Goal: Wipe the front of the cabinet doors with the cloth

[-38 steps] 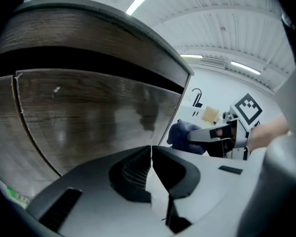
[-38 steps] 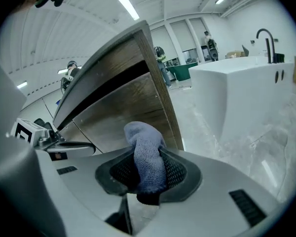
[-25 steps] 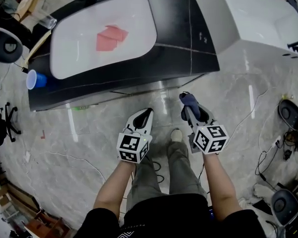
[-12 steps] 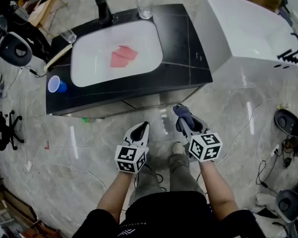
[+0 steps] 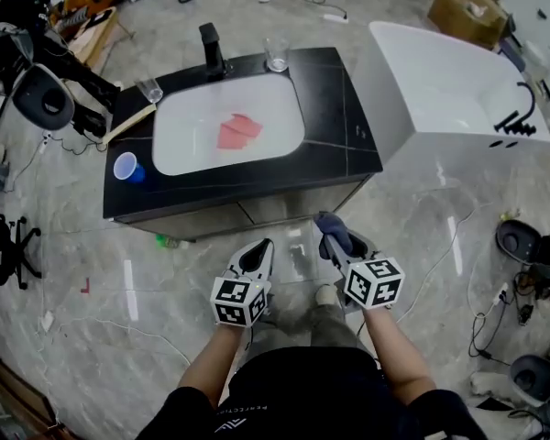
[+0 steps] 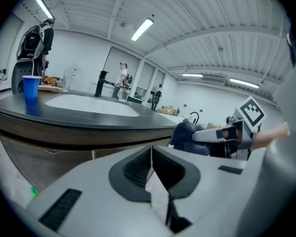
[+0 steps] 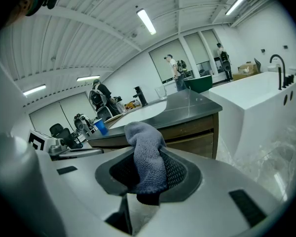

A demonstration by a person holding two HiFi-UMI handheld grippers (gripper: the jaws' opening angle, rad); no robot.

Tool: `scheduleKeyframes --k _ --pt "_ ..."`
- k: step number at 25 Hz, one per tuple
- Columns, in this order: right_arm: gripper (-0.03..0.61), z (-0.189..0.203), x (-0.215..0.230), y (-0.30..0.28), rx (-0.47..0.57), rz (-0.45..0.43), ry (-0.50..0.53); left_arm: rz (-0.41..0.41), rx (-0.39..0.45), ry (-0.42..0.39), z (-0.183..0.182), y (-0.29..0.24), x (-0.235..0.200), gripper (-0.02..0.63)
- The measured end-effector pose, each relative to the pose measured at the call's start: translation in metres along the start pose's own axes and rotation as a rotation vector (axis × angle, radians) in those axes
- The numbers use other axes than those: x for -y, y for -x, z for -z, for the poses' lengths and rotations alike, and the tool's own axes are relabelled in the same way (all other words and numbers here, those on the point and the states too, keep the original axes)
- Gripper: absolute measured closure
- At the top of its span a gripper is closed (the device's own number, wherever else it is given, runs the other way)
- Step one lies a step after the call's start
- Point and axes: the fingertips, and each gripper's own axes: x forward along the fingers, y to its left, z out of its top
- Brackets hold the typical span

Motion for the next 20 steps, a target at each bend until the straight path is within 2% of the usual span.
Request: scheduleKeyframes --k 10,20 --pt "0.460 -0.020 -0.053 0.016 0.055 -0.093 0.028 -0.010 0.065 0.003 -0.025 0.038 0.002 0.598" --pt "0.460 -0.032 -0.098 0.024 0.100 -0.182 0.101 -0.047 0.146 -0.007 -0.048 0.069 -0.001 0.598"
